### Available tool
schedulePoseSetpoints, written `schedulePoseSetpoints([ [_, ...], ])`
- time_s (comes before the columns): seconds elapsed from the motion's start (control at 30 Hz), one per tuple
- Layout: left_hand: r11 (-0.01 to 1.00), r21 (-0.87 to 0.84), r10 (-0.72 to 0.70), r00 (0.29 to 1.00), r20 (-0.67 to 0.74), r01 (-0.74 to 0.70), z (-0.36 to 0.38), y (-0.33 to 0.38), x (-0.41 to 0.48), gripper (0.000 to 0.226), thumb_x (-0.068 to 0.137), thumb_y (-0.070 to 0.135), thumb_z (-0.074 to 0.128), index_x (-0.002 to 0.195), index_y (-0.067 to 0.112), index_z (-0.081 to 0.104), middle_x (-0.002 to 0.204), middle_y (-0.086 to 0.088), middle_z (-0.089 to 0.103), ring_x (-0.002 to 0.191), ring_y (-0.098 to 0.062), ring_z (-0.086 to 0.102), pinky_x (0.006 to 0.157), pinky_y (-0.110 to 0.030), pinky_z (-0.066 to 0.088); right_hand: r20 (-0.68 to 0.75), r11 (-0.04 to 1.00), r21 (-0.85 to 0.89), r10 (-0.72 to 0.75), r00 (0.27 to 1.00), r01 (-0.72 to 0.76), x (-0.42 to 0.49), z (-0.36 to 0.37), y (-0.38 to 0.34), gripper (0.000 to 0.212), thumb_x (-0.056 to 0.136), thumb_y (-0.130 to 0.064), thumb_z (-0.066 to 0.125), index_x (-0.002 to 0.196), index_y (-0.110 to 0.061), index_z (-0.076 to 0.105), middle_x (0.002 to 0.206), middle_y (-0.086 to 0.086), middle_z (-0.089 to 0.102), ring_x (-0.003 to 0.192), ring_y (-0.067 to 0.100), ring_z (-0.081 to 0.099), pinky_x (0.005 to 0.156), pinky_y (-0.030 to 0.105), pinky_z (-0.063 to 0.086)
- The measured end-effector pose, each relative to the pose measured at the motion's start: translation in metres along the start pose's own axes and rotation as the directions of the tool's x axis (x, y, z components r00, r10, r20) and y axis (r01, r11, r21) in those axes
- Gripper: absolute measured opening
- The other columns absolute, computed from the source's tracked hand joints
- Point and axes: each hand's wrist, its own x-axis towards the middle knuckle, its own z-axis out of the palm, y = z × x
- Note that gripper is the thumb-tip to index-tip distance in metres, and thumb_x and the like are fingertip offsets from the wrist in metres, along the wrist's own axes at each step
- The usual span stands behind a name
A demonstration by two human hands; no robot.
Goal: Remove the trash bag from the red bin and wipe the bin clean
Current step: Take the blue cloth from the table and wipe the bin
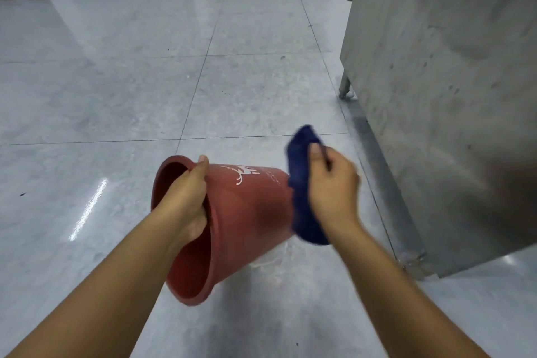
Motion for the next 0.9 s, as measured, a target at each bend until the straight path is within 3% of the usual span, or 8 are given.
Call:
schedulePoseSetpoints([
  [0.13,0.999,-0.017,-0.029,0.998,0.06,0.03,0.008,0.006,0.002,0.042,0.099,0.036,0.036,0.082,0.007,0.062,0.065,-0.009,0.072,0.053,-0.015,0.07,0.049,-0.026,0.056,0.238,0.983,-0.099,-0.128,0.963,0.155,-0.051,0.059,-0.029,0.037,0.094,-0.053,0.033,0.094,-0.029,0.06,0.081,0.004,0.069,0.068,0.015,0.061,0.062,0.033,0.05],
  [0.2,0.999,-0.034,-0.008,0.997,0.077,0.011,0.009,0.008,0.003,0.038,0.097,0.027,0.039,0.075,0.005,0.06,0.059,-0.012,0.071,0.047,-0.016,0.069,0.043,-0.023,0.055,0.375,0.99,0.052,-0.143,0.916,0.133,-0.066,0.077,-0.032,0.036,0.098,-0.044,0.031,0.11,-0.026,0.06,0.11,0.006,0.068,0.106,0.023,0.06,0.094,0.044,0.046],
  [0.27,0.993,-0.092,-0.065,0.994,0.084,0.073,0.007,0.013,0.002,0.042,0.097,0.033,0.04,0.082,0.001,0.062,0.063,-0.013,0.074,0.051,-0.019,0.071,0.04,-0.025,0.054,0.434,0.989,0.086,-0.146,0.889,0.121,-0.067,0.084,-0.025,0.038,0.1,-0.04,0.03,0.12,-0.024,0.057,0.129,0.003,0.061,0.134,0.021,0.042,0.114,0.046,0.026],
  [0.37,0.98,-0.142,-0.132,0.989,0.059,0.139,0.001,0.017,0.004,0.042,0.097,0.038,0.04,0.092,0.004,0.064,0.087,-0.012,0.073,0.073,-0.021,0.072,0.053,-0.029,0.058,0.442,0.987,0.022,-0.151,0.884,0.157,-0.061,0.089,-0.012,0.04,0.1,-0.041,0.032,0.129,-0.023,0.053,0.139,-0.002,0.055,0.143,0.014,0.028,0.118,0.041,0.017],
  [0.5,0.989,-0.085,-0.124,0.992,-0.002,0.123,-0.003,0.018,0.001,0.033,0.1,0.033,0.036,0.077,0.014,0.05,0.082,-0.012,0.064,0.075,-0.025,0.064,0.068,-0.042,0.049,0.4,0.993,-0.022,-0.096,0.912,0.114,-0.049,0.092,0.006,0.04,0.098,-0.042,0.035,0.123,-0.022,0.059,0.129,0.002,0.062,0.129,0.022,0.045,0.11,0.043,0.032],
  [0.67,0.979,-0.129,-0.157,0.987,0.021,0.159,-0.006,0.017,-0.003,0.029,0.099,0.029,0.04,0.083,0.009,0.054,0.085,-0.012,0.065,0.074,-0.024,0.065,0.061,-0.043,0.049,0.226,0.989,-0.138,0.083,0.97,-0.053,-0.014,0.081,0.052,0.037,0.095,-0.046,0.037,0.107,-0.023,0.063,0.108,0.003,0.069,0.104,0.027,0.059,0.09,0.04,0.049],
  [0.77,0.972,-0.103,-0.201,0.974,0.11,0.212,-0.005,0.017,-0.002,0.028,0.098,0.03,0.043,0.1,0.006,0.058,0.096,-0.012,0.068,0.074,-0.024,0.069,0.055,-0.045,0.054,0.189,0.98,-0.074,0.194,0.963,-0.183,0.011,0.068,0.082,0.033,0.096,-0.043,0.039,0.099,-0.02,0.062,0.095,0.002,0.069,0.091,0.024,0.063,0.076,0.031,0.048],
  [0.9,0.985,-0.01,-0.168,0.976,0.141,0.171,0.003,0.012,-0.004,0.024,0.098,0.024,0.042,0.098,0.007,0.058,0.089,-0.009,0.068,0.067,-0.021,0.069,0.052,-0.038,0.054,0.189,0.943,-0.008,0.33,0.925,-0.334,0.034,0.051,0.112,0.034,0.096,-0.043,0.039,0.072,-0.024,0.053,0.074,-0.005,0.06,0.074,0.016,0.058,0.058,0.023,0.04],
])
